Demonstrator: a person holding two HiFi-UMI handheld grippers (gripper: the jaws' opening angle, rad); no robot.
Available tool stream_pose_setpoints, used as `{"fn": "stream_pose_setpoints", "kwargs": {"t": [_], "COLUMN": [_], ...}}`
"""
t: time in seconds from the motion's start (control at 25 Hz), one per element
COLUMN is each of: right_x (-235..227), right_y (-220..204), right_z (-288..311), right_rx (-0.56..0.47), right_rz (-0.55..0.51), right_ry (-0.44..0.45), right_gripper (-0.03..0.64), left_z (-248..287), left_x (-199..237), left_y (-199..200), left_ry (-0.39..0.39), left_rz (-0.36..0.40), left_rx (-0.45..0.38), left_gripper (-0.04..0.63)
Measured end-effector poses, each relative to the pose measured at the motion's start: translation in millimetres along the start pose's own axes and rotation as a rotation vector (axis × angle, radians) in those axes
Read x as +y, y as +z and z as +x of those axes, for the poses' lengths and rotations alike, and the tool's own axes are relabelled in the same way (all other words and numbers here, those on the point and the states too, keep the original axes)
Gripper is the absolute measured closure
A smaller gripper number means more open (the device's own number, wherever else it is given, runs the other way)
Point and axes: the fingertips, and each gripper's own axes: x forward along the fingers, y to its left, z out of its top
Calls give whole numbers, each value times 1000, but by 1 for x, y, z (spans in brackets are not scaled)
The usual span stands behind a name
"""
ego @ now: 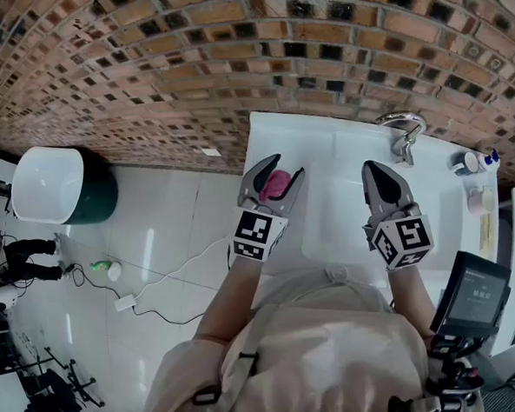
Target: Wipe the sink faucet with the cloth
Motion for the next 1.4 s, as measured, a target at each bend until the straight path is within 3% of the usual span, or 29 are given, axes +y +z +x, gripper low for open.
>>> {"fn": "stream_pose_setpoints", "kwargs": {"t": [0.32, 0.76, 0.92, 1.04, 1.24, 1.4], "right_x": [5, 6, -6, -12, -22, -28], "right_y": [-11, -26, -27, -27, -26, -22], "right_z": [8, 10, 7, 6, 5, 1], "right_rx": [29, 86, 90, 93, 84, 73], "right_rz": [0, -11, -12, -14, -8, -7], "right_ry": [7, 8, -17, -27, -41, -51], "right_gripper": [632, 632, 632, 632, 632, 632], "left_z": [-9, 4, 11, 12, 17, 15], "left_x": [23, 32, 33, 33, 30, 32], "left_y": [-107, -230, -255, -267, -272, -269], "left_ry": [32, 28, 12, 5, -3, -5], "left_rz": [-22, -64, -70, -65, -46, -78], "left_rx": [263, 587, 668, 708, 729, 724], "left_gripper": [342, 343, 363, 457, 485, 499]}}
